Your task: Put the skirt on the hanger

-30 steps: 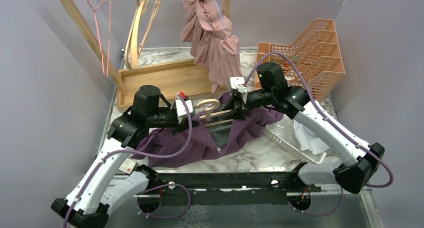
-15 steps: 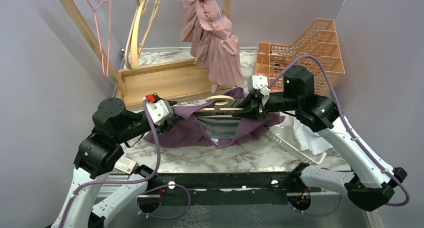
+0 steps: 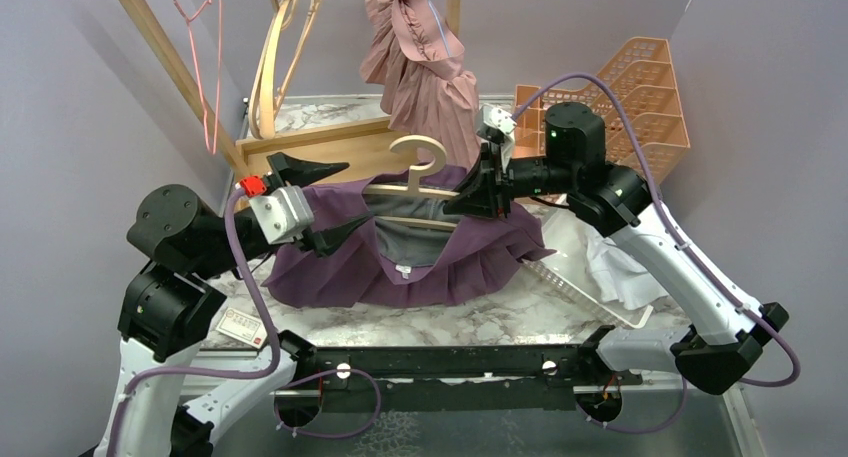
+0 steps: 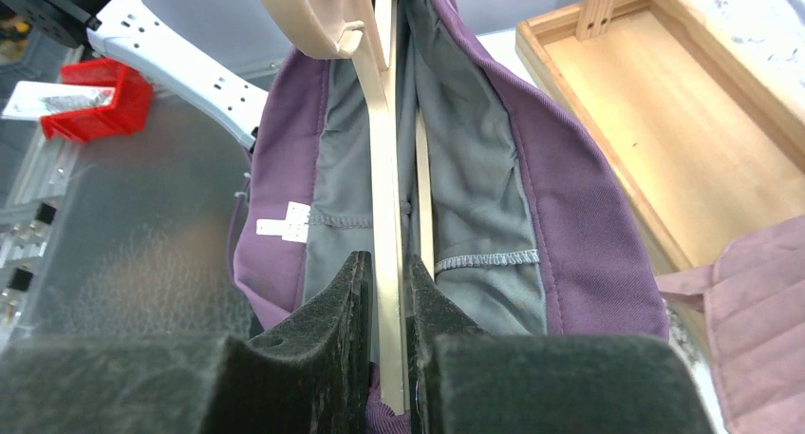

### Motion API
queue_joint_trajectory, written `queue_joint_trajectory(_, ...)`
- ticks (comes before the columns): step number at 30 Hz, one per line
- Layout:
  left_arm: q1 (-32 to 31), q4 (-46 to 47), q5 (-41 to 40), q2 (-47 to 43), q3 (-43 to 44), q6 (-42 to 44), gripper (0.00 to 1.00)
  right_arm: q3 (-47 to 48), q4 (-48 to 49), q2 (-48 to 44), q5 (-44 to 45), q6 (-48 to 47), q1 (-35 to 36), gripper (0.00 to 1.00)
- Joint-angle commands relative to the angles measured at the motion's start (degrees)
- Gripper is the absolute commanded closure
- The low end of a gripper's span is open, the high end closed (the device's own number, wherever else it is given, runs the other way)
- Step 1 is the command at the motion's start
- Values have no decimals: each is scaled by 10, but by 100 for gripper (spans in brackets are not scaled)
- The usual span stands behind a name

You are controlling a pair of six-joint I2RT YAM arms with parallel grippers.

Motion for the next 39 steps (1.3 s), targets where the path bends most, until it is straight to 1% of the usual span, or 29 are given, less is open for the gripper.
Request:
queue_joint_trajectory(1, 1, 64, 80, 27, -31, -41, 31, 30, 74, 2, -3, 64, 1, 99)
queue_joint_trajectory(4, 1, 121, 102, 36, -67, -89, 34, 28, 80, 14, 7, 95, 2, 99)
queue_joint_trajectory(6, 1, 163, 93, 36, -101, -116, 34, 34, 82, 27, 17, 111, 8, 99)
queue_joint_trajectory(9, 1, 236, 39, 34, -139, -173, 34, 43, 82, 41, 84, 123, 37, 99)
queue_joint_trajectory(11, 1, 262, -6, 37, -153, -199, 35, 45, 89, 47, 124, 125, 54, 99)
queue_joint_trajectory(13, 1, 269, -33, 44, -156, -213, 36, 44, 99, 48, 141, 133, 63, 99)
queue_joint_trajectory(17, 1, 278, -66, 48, -161, -232, 39, 37, 124, 47, 139, 145, 69, 99)
queue_joint_trajectory(21, 1, 292, -53, 47, -177, -244, 42, 46, 116, 54, 146, 151, 76, 99)
queue_joint_trajectory(26, 1, 317, -66, 54, -196, -260, 42, 44, 135, 53, 143, 173, 81, 99)
queue_joint_trajectory(29, 1, 327, -89, 63, -203, -271, 42, 36, 155, 47, 152, 193, 81, 99)
queue_joint_trajectory(32, 1, 336, -117, 74, -201, -286, 46, 32, 163, 44, 155, 209, 82, 99)
queue_joint_trajectory(34, 1, 349, -108, 78, -203, -289, 48, 28, 167, 44, 160, 219, 82, 99)
queue_joint_trajectory(39, 0, 396, -47, 79, -225, -274, 56, 25, 159, 47, 166, 231, 83, 99)
